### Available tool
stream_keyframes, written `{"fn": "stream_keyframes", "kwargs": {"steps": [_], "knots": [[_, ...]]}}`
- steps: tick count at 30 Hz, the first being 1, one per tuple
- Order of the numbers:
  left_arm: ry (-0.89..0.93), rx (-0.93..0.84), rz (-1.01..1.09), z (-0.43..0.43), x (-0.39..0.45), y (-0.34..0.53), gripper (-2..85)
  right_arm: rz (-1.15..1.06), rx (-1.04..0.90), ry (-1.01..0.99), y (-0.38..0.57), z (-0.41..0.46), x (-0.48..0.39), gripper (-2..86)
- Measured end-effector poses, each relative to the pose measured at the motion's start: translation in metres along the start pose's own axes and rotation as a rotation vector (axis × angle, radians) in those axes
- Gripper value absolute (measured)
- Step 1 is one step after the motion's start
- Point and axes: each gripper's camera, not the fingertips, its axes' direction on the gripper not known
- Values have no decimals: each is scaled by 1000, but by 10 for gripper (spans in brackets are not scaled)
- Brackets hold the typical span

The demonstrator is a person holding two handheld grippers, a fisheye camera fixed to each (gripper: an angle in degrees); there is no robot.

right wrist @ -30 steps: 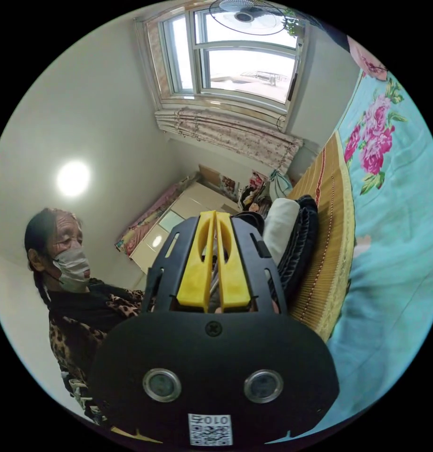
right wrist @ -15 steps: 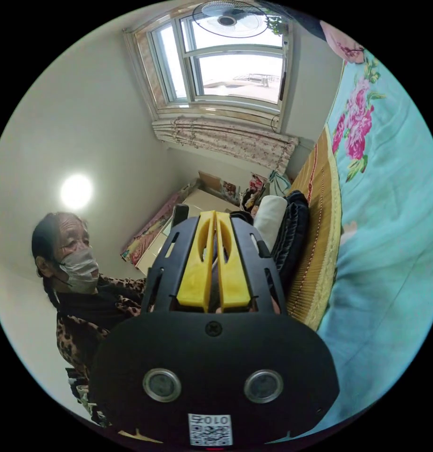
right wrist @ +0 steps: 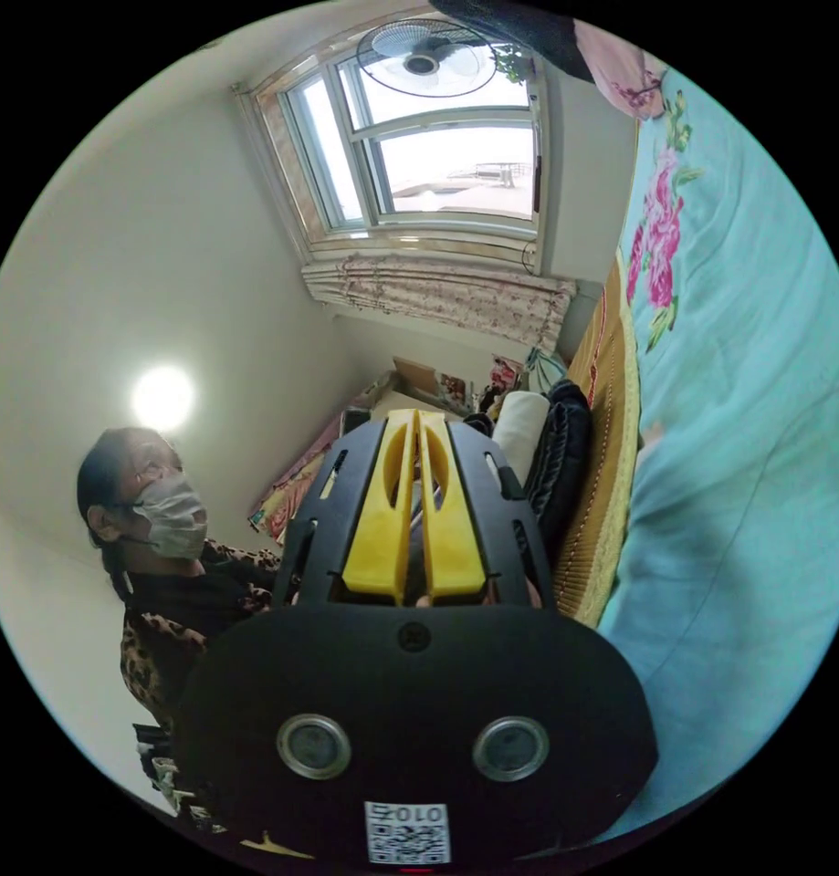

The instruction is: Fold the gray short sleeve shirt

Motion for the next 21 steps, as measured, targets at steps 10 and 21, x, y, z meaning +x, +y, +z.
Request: {"fn": "stream_keyframes", "kwargs": {"steps": [10, 21], "knots": [[329, 27, -33, 3, -51, 76, -2, -120, 70, -11, 12, 9, 24, 24], [-398, 438, 165, -254, -59, 395, -3, -24, -125, 132, 33, 70, 88, 22]]}}
